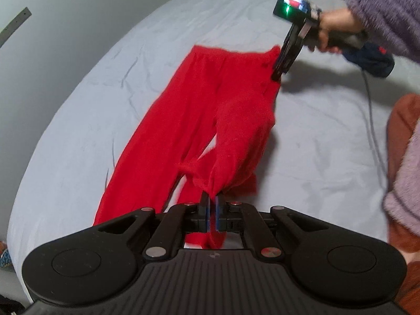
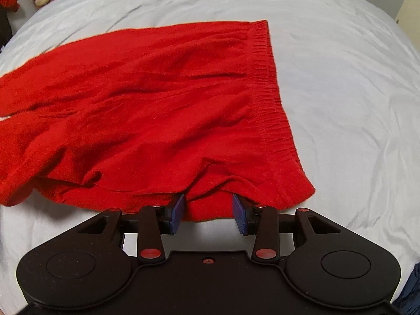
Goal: Fold clothes
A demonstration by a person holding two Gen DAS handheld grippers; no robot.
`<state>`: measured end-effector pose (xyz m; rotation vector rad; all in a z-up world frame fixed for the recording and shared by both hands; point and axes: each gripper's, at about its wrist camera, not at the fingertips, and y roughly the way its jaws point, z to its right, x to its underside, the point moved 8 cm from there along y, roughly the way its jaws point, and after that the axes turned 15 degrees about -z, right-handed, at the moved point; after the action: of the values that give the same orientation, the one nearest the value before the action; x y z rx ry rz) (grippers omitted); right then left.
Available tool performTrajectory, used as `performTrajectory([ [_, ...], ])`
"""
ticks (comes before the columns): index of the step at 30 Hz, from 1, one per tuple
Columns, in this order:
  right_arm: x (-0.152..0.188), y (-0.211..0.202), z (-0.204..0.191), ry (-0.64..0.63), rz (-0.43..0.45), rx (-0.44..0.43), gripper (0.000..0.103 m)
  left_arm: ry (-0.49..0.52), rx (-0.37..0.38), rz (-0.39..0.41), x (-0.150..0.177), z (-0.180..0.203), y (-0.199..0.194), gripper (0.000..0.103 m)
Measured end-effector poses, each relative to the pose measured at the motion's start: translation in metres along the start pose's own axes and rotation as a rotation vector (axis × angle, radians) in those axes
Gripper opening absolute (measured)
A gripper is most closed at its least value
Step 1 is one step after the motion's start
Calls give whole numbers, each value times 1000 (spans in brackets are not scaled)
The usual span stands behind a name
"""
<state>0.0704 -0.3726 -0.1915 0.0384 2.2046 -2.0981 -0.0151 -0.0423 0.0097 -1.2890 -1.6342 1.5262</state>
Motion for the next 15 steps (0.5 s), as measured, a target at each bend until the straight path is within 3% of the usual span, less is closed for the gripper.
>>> performTrajectory([
  [3,0,-3,2,3,5,10,39,-78,-12,-8,-11,-11,4,3],
  [5,1,-5,3,17,8,15,39,-165,-99,-66,-20,-35,39,5],
  [9,5,-14,-1,13,22,10,39,-301,-119,-140,-16,-64,85,13],
  [13,11,-19,-3,-3,27,0,39,-468,-98,-119,-3,-80,111,30],
  [15,13,-19,-3,-4,24,-3,39,-492,-72,-84,3,-76,110,32],
])
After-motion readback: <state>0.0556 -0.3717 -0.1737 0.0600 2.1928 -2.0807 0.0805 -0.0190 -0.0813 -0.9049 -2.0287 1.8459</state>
